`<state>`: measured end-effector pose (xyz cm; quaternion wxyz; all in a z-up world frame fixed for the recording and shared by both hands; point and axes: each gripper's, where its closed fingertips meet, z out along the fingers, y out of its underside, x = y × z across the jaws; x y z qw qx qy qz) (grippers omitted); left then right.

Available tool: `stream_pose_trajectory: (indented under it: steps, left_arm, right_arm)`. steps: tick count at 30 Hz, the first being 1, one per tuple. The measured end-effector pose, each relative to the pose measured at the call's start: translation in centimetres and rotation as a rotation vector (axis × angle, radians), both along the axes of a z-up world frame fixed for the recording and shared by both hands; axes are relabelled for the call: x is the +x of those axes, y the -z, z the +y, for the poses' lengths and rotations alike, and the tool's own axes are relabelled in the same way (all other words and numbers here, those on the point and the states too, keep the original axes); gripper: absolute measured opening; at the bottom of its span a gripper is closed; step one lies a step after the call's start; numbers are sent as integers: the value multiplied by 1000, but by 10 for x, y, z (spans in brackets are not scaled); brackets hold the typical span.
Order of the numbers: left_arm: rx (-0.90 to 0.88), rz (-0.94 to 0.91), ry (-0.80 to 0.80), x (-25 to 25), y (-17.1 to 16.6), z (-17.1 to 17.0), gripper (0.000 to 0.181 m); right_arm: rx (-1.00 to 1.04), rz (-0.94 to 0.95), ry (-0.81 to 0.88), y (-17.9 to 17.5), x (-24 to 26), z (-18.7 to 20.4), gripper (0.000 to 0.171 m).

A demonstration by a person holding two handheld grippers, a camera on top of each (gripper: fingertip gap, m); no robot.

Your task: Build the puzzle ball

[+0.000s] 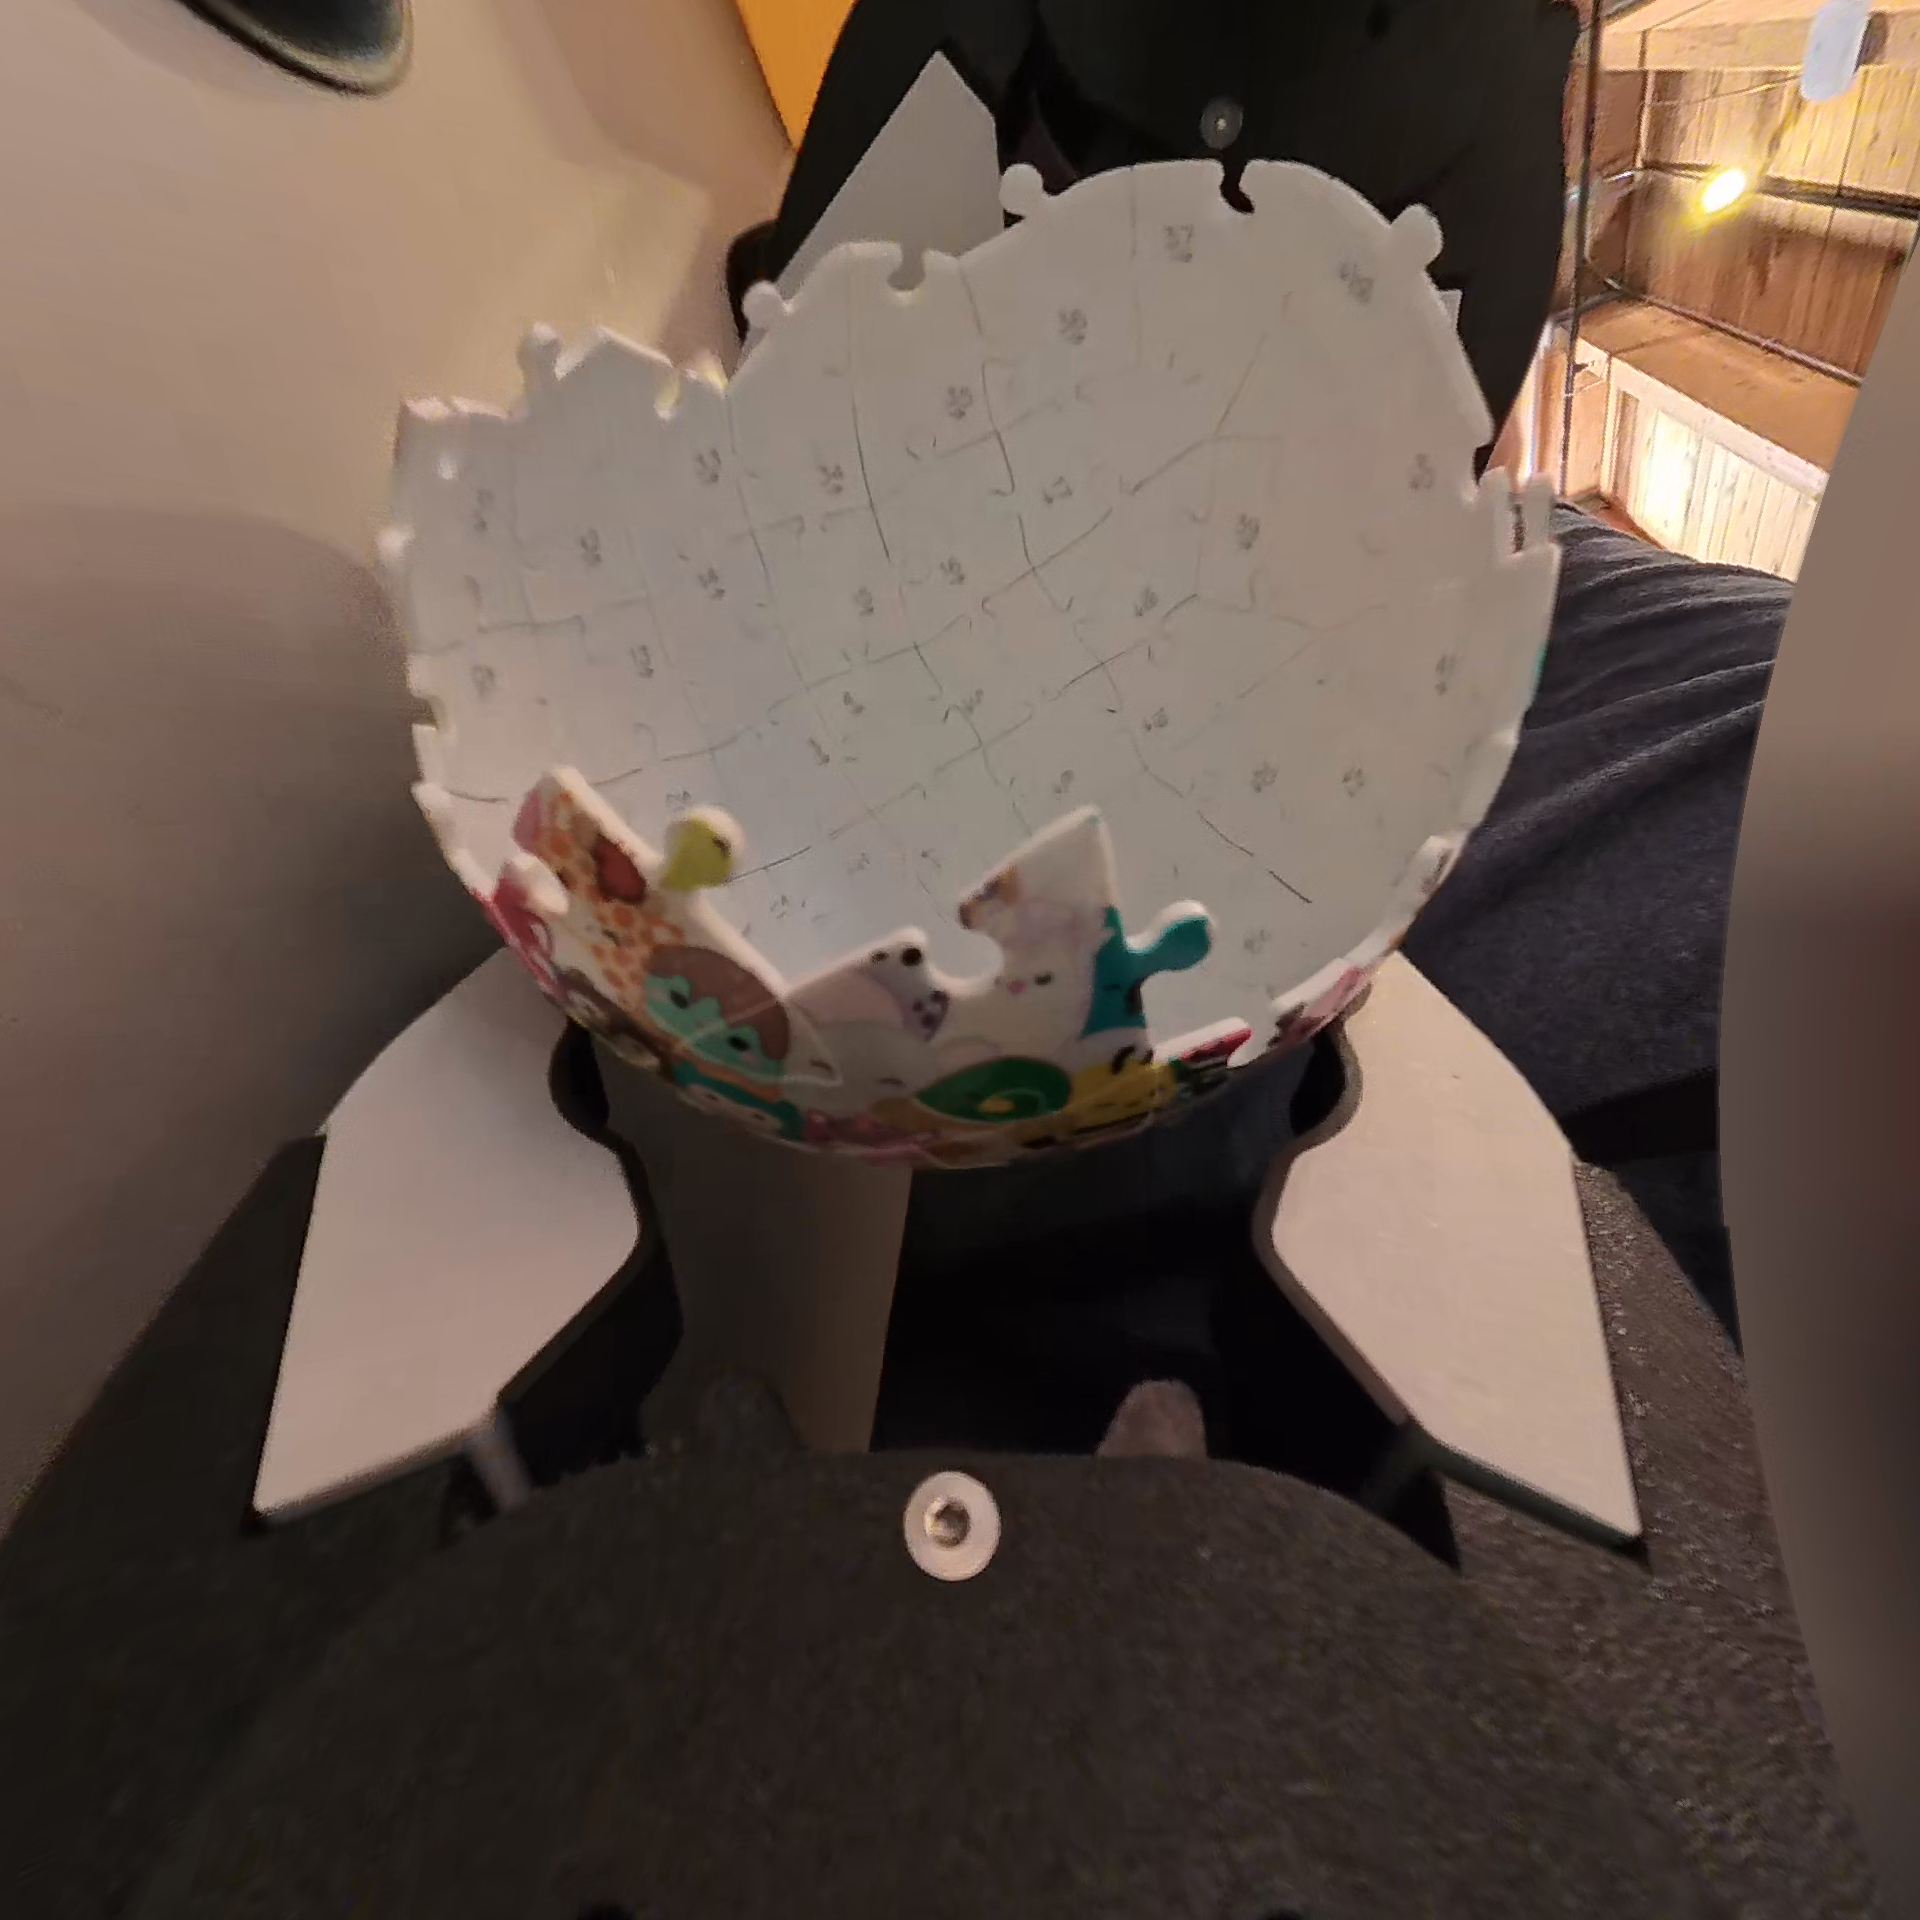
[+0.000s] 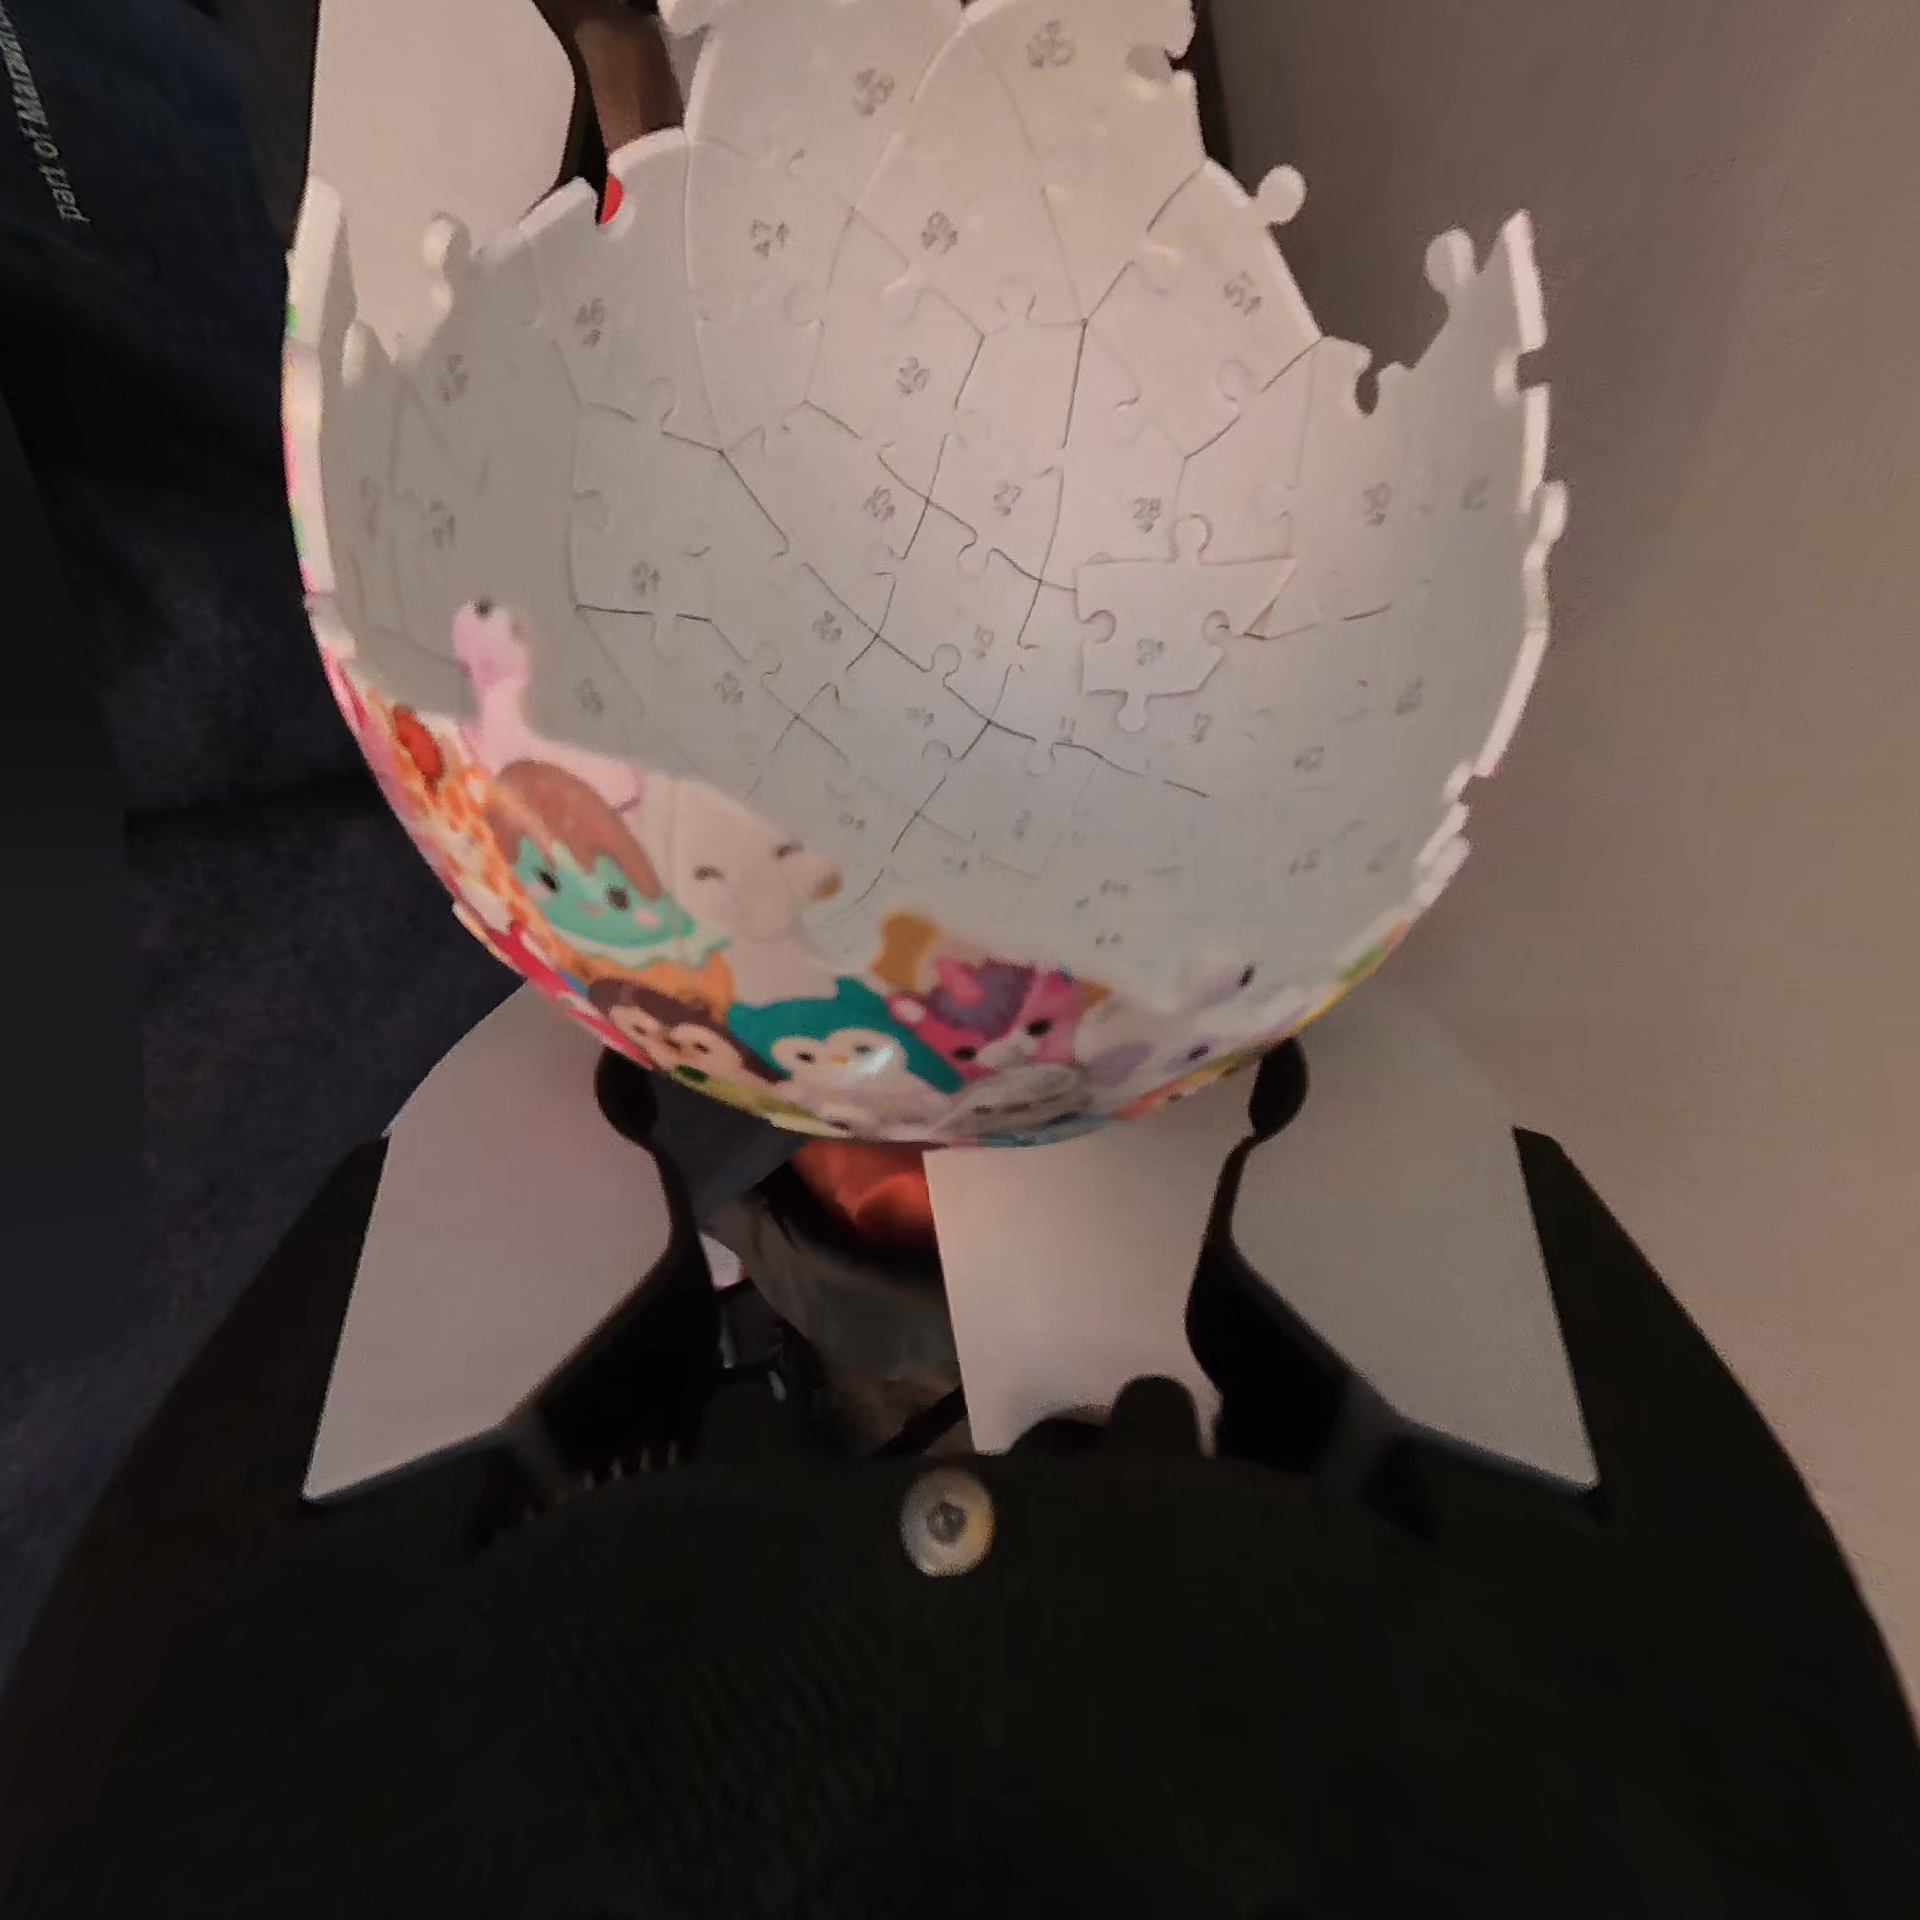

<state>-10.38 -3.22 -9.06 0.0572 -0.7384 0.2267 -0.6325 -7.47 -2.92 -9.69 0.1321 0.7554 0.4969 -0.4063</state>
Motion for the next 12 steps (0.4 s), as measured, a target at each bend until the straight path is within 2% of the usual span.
stream_pose_trajectory:
  steps: [12]
  left_arm:
    - [-148, -58, 29, 3, -5, -10, 129]
  right_arm:
    - [-151, -67, -18, -6, 4, -11, 116]
